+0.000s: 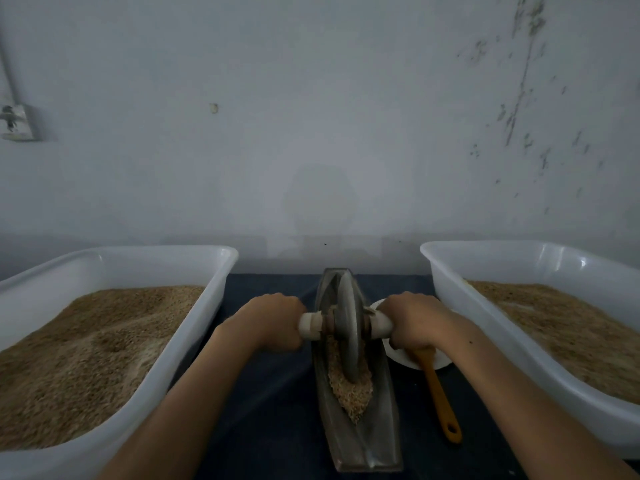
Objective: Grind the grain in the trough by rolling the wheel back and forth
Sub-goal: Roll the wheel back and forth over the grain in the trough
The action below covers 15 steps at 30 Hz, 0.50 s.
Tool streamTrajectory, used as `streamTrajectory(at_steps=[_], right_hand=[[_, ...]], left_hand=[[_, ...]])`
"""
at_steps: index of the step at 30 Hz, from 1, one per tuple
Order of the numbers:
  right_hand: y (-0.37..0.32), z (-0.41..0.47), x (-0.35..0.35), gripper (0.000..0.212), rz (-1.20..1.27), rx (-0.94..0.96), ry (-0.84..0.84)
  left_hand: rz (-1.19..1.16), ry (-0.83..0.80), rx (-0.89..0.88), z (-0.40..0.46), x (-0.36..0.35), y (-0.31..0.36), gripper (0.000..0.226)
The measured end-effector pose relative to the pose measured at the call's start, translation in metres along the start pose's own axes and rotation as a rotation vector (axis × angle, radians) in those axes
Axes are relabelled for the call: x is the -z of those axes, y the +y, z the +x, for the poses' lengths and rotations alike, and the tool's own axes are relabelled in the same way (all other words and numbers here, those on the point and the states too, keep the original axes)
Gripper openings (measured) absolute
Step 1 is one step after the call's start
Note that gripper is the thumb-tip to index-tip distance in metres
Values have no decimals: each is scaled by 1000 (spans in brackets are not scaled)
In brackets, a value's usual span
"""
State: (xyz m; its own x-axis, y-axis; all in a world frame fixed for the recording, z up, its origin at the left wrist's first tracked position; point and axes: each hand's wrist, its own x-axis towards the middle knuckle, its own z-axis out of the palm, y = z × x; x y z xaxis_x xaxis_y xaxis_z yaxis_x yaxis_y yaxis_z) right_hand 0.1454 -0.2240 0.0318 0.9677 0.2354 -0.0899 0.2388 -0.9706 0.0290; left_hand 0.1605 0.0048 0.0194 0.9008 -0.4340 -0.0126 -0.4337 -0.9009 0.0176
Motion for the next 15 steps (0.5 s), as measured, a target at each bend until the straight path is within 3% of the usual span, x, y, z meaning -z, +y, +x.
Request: streamTrajectory(at_steps=[5,11,15], right_hand=[[-2,0,0,32,-15,-9,0],[-2,3,-15,17,-40,15,340],[-2,3,-17,18,-35,13,389]], left_hand=[[17,58,-8,-2,-1,-1,14],[130,331,40,0,-12,-2,13],[149,386,58,1,-16,-3,18]])
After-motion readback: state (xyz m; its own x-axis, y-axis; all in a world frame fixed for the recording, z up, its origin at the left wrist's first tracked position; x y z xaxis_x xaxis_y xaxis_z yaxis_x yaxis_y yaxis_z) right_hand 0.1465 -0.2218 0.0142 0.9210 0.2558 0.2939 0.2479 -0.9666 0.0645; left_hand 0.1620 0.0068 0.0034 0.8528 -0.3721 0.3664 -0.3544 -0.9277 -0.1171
